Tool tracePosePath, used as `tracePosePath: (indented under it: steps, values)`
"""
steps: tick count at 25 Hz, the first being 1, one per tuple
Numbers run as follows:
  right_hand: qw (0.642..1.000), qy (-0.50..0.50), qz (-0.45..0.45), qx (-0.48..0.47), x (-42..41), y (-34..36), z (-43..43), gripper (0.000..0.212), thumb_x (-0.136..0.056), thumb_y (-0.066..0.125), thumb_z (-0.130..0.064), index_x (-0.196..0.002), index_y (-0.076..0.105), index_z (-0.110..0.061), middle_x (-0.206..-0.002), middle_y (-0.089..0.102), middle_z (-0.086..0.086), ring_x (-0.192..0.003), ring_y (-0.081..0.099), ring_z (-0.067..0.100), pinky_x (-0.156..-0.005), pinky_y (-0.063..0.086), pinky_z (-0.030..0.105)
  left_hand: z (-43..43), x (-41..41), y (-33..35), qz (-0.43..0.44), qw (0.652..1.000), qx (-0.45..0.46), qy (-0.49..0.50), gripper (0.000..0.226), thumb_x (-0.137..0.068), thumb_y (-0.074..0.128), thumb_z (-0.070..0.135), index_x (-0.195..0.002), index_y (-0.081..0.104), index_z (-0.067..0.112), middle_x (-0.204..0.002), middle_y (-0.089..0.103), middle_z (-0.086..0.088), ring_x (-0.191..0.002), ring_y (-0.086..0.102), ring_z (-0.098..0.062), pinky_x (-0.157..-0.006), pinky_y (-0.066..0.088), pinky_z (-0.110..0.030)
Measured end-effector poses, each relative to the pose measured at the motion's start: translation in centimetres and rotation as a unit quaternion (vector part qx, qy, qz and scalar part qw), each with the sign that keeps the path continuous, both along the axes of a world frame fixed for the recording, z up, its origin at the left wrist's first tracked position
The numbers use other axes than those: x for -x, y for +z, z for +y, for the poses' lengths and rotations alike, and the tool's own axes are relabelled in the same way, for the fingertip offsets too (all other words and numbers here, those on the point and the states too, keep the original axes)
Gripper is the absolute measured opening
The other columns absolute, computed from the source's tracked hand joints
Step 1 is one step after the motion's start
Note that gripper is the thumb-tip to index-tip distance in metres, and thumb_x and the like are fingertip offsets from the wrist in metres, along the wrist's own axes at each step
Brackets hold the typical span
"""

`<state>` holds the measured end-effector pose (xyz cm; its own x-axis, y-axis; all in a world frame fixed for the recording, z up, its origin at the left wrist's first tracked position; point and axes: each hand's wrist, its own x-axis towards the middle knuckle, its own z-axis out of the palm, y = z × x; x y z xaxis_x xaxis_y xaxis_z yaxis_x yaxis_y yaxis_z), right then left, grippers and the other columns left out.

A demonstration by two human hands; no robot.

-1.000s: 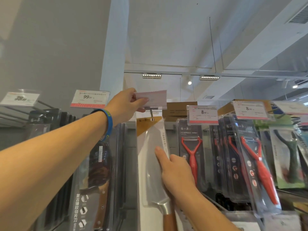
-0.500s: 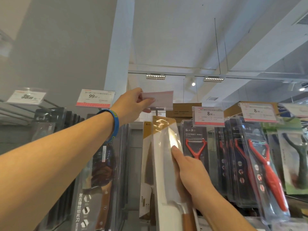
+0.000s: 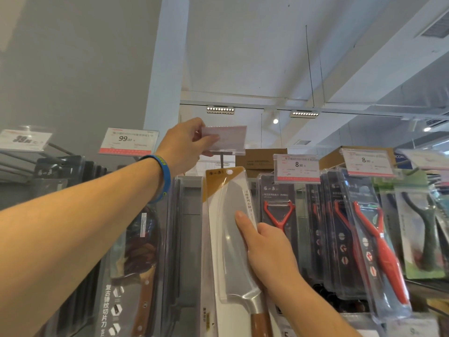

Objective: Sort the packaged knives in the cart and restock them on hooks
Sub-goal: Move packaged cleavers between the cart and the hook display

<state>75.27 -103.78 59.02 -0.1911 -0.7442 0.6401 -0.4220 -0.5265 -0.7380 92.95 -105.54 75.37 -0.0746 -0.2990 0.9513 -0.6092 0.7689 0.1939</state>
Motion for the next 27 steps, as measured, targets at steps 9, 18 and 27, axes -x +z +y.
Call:
tracePosePath:
  steps: [9, 18, 27]
  values:
    - [0.995, 0.071, -0.059, -0.047, -1.2, 1.2, -1.0, 0.059, -0.089, 0.053, -0.071, -0.089, 0.071, -0.014, -0.078, 0.076, -0.002, -0.072, 0.075, 0.014, -0.07, 0.063, 0.036, 0.0, -0.5, -0.8, -0.014, 1.0, 0.004, -0.012, 0.016, -0.095, 0.056, 0.04, -0.084, 0.05, 0.031, -0.081, 0.059, 0.019, -0.064, 0.061, 0.003, -0.048, 0.043, -0.006]
    - [0.985, 0.088, -0.116, -0.09, 0.4, 2.1, 0.2, 0.052, -0.089, 0.06, -0.065, -0.092, 0.071, -0.015, -0.067, 0.075, -0.004, -0.058, 0.072, 0.012, -0.046, 0.052, 0.021, 0.8, -0.5, -0.9, -0.025, 1.0, -0.006, -0.016, 0.02, -0.096, 0.057, 0.039, -0.083, 0.05, 0.026, -0.079, 0.061, 0.016, -0.058, 0.056, 0.019, -0.044, 0.039, -0.003]
    - [0.994, 0.053, -0.023, -0.089, -1.9, 1.4, -3.3, 0.063, -0.094, 0.049, -0.067, -0.1, 0.068, -0.007, -0.089, 0.074, 0.008, -0.074, 0.071, 0.02, -0.061, 0.057, 0.033, 0.9, -0.4, -1.6, -0.019, 1.0, -0.005, 0.014, 0.023, -0.095, 0.057, 0.043, -0.083, 0.051, 0.025, -0.077, 0.06, 0.013, -0.065, 0.055, -0.005, -0.044, 0.04, -0.009]
